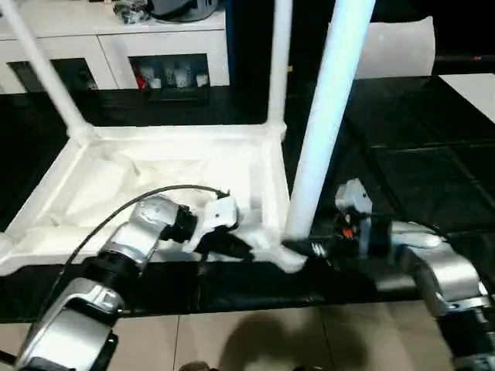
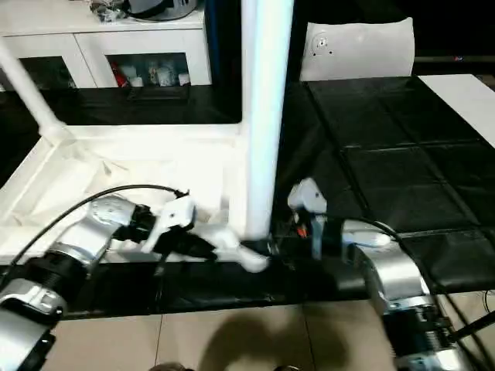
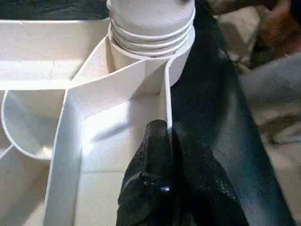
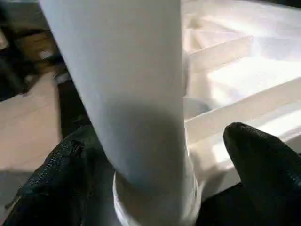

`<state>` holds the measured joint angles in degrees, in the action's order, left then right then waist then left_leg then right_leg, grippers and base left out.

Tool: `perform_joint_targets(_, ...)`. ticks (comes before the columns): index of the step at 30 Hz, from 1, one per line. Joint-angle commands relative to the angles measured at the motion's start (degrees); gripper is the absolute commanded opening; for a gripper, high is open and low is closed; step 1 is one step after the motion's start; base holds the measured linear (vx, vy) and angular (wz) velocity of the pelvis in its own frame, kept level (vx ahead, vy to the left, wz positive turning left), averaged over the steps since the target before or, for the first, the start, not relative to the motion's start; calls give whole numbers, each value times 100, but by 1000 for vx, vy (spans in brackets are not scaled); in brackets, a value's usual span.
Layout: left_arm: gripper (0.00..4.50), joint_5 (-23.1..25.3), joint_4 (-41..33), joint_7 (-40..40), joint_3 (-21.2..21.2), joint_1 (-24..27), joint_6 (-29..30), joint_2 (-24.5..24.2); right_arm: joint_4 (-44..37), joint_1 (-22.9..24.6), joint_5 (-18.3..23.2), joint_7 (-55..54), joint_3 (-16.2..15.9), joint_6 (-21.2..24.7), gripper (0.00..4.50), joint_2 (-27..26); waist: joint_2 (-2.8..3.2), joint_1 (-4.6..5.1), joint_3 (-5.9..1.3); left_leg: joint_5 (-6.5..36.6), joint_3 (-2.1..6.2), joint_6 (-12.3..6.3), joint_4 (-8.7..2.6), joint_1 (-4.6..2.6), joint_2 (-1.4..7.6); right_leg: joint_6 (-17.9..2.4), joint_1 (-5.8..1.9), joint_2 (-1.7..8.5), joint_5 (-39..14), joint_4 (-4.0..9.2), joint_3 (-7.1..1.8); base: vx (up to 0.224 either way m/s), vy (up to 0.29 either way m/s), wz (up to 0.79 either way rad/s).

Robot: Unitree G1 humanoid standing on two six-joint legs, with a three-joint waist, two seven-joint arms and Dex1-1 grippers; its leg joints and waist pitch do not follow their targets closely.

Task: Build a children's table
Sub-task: Rotate leg to tighten

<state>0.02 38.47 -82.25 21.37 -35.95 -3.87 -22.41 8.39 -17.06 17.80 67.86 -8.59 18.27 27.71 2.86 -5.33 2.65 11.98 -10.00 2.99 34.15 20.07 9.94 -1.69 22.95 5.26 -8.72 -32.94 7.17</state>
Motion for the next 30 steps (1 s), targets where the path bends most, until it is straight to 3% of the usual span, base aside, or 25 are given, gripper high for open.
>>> perform_joint_targets(1, 0, 133, -148, -388, 285, 65, -97, -50, -170, 22, 102, 310, -122, 60, 445, 74, -72, -10, -350, 1089, 105, -434, -417, 4, 352, -735, -330, 436, -2302, 453, -350, 0, 0, 0)
perform_joint_targets(5, 0, 174, -113, -531, 359, 40, -207, -120, -253, 31, 277, 634, -198, 298, 418, 192, -77, -27, -356, 1038, 108, -447, -417, 7, 358, -766, -327, 434, -2250, 442, -345, 0, 0, 0)
perform_joint_targets(11, 0, 171, -110, -580, 378, 29, -264, -117, -89, -76, 210, 752, -322, 191, 364, 167, -100, -52, -360, 980, 102, -385, -412, 3, 346, -695, -319, 440, -2360, 455, -344, 0, 0, 0)
perform_joint_targets(12, 0, 169, -113, -590, 378, 29, -264, -119, -85, -87, 224, 765, -327, 207, 356, 169, -125, -48, -361, 964, 99, -389, -411, 5, 345, -696, -320, 437, -2347, 455, -342, 0, 0, 0)
perform_joint_targets(20, 0, 172, -74, -591, 382, 33, -324, -143, 16, -177, 196, 751, -338, 171, 288, 86, -121, -74, -365, 901, 95, -400, -406, 0, 352, -722, -312, 441, -2267, 436, -349, 0, 0, 0)
perform_joint_targets(24, 0, 174, -38, -557, 351, 48, -327, -163, 12, -186, 260, 712, -348, 185, 263, 17, -110, -94, -366, 919, 100, -360, -412, -1, 353, -703, -318, 441, -2271, 434, -349, 0, 0, 0)
perform_joint_targets(26, 0, 177, -11, -513, 335, 48, -317, -148, -33, -145, 299, 692, -320, 177, 230, -10, -106, -97, -373, 891, 100, -361, -408, 1, 353, -712, -322, 440, -2210, 426, -350, 0, 0, 0)
perform_joint_targets(27, 0, 150, 6, -460, 299, 48, -287, -112, -72, -108, 361, 650, -265, 174, 226, -60, -78, -99, -372, 894, 103, -361, -408, 2, 352, -720, -321, 441, -2197, 424, -348, 0, 0, 0)
perform_joint_targets(29, 0, 116, 18, -378, 255, 44, -231, -53, -124, -67, 412, 567, -203, 191, 220, -113, -93, -91, -370, 929, 96, -338, -408, 5, 343, -707, -325, 435, -2220, 436, -345, 0, 0, 0)
perform_joint_targets(30, 0, 68, 44, -68, 142, 9, -34, 114, -281, 43, 382, 186, -127, 257, 214, -273, -53, -88, -355, 997, 95, -315, -418, -10, 354, -689, -307, 429, -2293, 465, -348, 0, 0, 0)
